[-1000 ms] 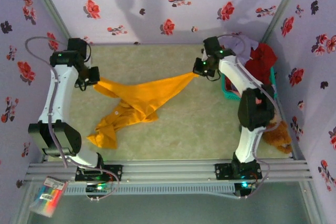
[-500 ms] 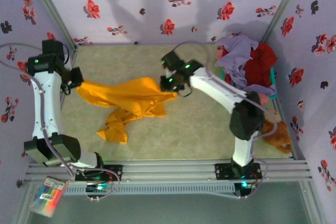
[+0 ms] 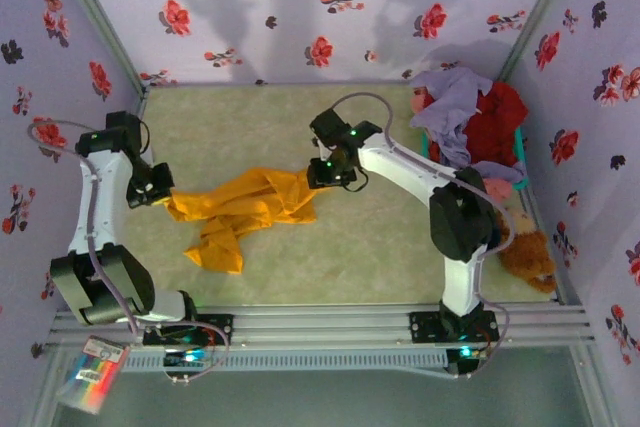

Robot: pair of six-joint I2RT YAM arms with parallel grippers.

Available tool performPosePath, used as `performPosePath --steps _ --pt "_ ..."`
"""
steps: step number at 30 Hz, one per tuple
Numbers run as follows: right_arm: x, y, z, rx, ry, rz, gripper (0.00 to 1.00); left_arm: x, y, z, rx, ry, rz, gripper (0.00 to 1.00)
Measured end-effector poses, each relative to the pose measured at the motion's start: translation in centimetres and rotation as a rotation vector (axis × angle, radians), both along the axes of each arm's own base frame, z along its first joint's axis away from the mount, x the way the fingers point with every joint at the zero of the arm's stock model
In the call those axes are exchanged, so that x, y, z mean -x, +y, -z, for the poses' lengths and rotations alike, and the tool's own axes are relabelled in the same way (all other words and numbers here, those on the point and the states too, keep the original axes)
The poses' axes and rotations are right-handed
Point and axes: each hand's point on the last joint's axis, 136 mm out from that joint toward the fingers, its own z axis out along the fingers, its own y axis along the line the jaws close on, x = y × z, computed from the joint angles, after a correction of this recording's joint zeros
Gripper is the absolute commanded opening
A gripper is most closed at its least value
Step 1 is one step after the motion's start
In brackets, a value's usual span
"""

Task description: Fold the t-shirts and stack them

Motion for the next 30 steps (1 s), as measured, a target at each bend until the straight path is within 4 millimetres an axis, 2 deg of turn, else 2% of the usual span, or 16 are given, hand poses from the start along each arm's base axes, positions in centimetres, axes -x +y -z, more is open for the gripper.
performPosePath --steps 3,6,13,19,21,23,26,30 --pt "1.3 0.2 1.1 0.023 0.015 -0.035 0.43 -0.5 0.1 0.2 0.0 -0.007 -0.001 0.0" --pt "1.7 1.0 1.1 0.021 0.008 -0.063 0.37 -0.8 0.1 0.4 0.003 -0.007 0.0 0.0" --pt "1.4 3.8 0.5 -0.095 -0.005 -0.064 0.36 -1.0 -0.1 0.7 0.014 -0.011 0.002 0.0" --pt "1.1 5.9 2.4 -0.173 0.041 -0.056 0.38 -0.9 -0.3 0.9 0.025 -0.007 0.004 0.0" --pt "1.0 6.4 3.5 -0.184 0.062 -0.055 0.42 -0.9 -0.3 0.9 0.026 -0.007 0.004 0.0" --pt "1.0 6.6 4.4 -0.189 0.086 -0.044 0.54 -0.9 -0.3 0.9 0.026 -0.007 0.004 0.0" --pt "0.7 6.6 5.0 -0.199 0.101 -0.034 0.59 -0.9 -0.3 0.9 0.026 -0.007 0.004 0.0" --pt "0.0 6.7 5.0 -0.254 0.111 -0.015 0.61 -0.9 -0.4 0.9 0.03 -0.007 0.005 0.0"
